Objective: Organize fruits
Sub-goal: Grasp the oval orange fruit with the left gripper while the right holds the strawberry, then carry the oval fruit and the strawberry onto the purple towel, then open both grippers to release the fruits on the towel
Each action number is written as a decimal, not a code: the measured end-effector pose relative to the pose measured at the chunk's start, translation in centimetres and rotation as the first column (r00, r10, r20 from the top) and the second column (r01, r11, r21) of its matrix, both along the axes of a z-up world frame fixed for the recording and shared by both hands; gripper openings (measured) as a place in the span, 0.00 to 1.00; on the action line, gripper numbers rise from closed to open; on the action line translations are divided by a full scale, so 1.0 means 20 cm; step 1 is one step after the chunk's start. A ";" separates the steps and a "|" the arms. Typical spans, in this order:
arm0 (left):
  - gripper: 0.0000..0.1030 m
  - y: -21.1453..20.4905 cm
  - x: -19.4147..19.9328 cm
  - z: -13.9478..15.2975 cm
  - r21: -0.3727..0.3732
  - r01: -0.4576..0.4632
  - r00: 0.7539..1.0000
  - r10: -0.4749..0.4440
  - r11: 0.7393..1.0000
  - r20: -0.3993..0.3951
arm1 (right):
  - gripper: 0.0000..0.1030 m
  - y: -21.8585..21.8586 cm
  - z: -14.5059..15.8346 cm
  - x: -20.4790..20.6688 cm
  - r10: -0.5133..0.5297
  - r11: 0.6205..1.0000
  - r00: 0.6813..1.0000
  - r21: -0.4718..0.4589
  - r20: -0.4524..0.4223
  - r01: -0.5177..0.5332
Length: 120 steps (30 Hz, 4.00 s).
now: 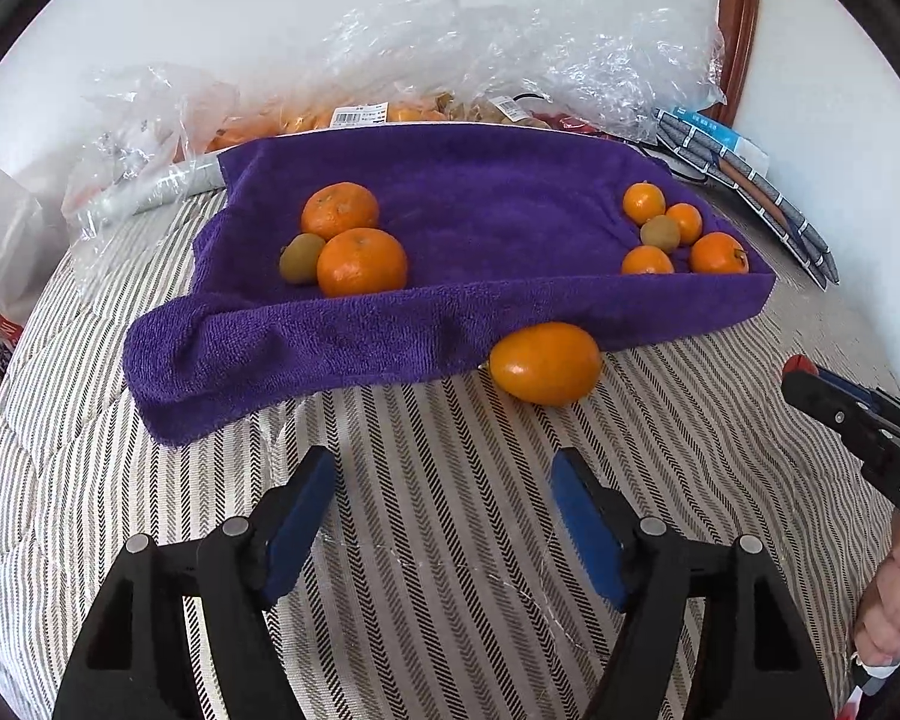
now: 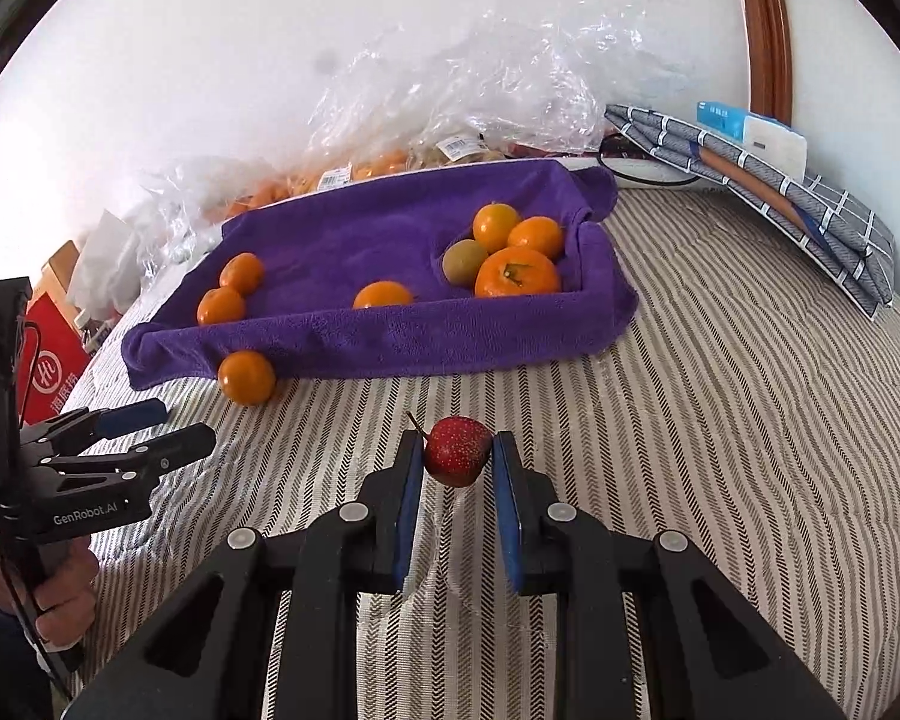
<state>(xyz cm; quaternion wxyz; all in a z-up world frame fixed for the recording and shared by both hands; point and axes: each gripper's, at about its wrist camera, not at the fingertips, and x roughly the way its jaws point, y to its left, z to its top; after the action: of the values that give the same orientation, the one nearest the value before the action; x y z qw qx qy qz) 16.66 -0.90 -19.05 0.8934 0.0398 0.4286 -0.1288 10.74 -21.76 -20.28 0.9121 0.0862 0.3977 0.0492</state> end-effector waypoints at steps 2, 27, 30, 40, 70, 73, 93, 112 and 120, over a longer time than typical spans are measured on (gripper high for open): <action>0.68 -0.02 0.01 0.00 -0.019 0.024 1.000 -0.024 1.000 0.003 | 0.23 -0.01 0.01 -0.01 -0.001 1.000 1.000 -0.017 0.006 0.002; 0.42 -0.08 0.09 0.03 -0.243 0.010 0.999 0.000 0.970 0.043 | 0.23 -0.11 -0.03 -0.02 0.041 0.998 0.999 0.043 -0.028 -0.040; 0.42 -0.06 0.07 0.05 -0.265 -0.006 0.998 0.023 0.964 0.063 | 0.23 -0.11 -0.03 -0.03 0.031 0.999 0.999 0.039 -0.027 -0.029; 0.42 -0.02 0.04 0.08 -0.275 -0.048 0.993 0.075 0.960 0.089 | 0.23 -0.13 -0.02 -0.03 -0.009 1.000 1.000 0.022 -0.028 0.010; 0.42 0.24 0.04 0.44 -0.267 -0.119 0.970 0.169 0.956 0.176 | 0.23 -0.04 0.34 0.09 -0.084 0.996 0.995 0.010 0.061 0.084; 0.42 0.25 0.08 0.46 -0.252 -0.124 0.966 0.175 0.960 0.192 | 0.23 -0.05 0.38 0.14 -0.090 0.996 0.992 0.021 0.085 0.088; 0.42 0.23 0.47 0.28 -0.277 -0.128 0.983 0.158 0.952 0.090 | 0.23 0.01 0.22 0.54 0.009 1.000 0.995 0.011 0.102 -0.010; 0.43 0.11 0.50 0.13 -0.237 -0.081 0.992 0.100 0.968 0.070 | 0.23 0.09 0.05 0.54 0.045 0.999 0.998 -0.005 0.049 -0.045; 0.62 0.13 0.43 0.21 -0.231 -0.071 0.989 0.100 0.970 0.114 | 0.32 0.06 0.11 0.47 -0.005 1.000 0.999 0.023 0.039 0.004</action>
<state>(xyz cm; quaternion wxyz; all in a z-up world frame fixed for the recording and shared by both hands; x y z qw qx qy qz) 25.25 1.74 -14.81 0.9218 -0.0727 0.3559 -0.1354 20.07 -20.47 -18.14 0.9188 0.0967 0.3789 0.0537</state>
